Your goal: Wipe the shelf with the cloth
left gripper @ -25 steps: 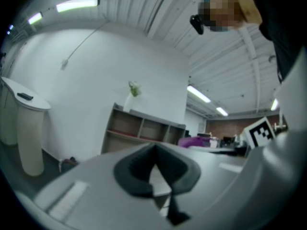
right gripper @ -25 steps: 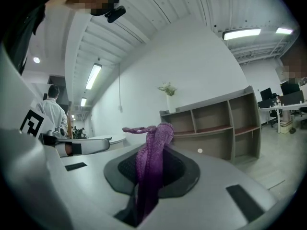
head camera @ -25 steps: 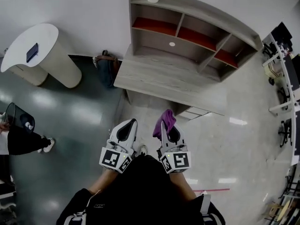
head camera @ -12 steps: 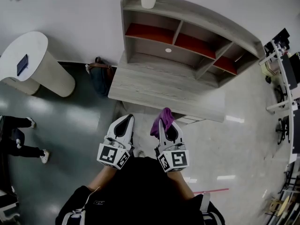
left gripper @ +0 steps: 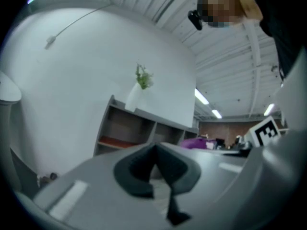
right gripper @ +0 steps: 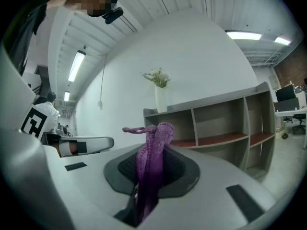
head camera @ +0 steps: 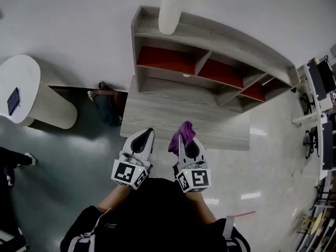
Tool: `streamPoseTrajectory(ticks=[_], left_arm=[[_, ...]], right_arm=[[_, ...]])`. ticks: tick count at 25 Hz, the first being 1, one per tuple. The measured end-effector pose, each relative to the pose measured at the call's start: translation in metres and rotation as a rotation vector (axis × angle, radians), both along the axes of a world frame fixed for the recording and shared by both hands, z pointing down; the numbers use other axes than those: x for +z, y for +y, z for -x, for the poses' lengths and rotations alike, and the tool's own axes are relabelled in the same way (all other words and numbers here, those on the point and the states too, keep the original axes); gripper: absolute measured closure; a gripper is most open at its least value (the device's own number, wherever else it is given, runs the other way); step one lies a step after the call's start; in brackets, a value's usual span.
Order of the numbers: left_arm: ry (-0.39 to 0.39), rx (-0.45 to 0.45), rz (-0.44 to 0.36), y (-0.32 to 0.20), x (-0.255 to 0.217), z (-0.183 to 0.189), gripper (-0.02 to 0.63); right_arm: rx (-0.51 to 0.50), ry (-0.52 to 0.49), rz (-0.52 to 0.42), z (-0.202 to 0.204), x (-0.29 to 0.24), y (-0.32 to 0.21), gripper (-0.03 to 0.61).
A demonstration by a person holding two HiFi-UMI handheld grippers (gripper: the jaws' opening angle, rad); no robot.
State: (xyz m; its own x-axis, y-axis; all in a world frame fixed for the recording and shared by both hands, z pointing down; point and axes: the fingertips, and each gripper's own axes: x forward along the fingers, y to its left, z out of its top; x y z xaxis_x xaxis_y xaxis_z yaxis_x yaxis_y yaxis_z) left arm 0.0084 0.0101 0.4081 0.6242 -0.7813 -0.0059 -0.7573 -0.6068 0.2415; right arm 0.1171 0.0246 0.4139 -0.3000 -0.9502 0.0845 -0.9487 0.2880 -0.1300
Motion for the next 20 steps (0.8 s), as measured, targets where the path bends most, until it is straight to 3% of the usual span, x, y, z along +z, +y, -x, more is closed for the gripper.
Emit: streamPoseTrajectory(ticks=[12,20], left_arm=[[-0.011,0.126,-0.007,-0.119,0.005,0.028,0.611],[0.005,0.171,0.006,-0.156,0.007,0.02,0.611]], right_arm=[[0.169,0.046,-0.01,0.012,-0.003,-0.12,0.529],[0.219,0.063,0.005,0.001,-0.002,-0.157,0.529]])
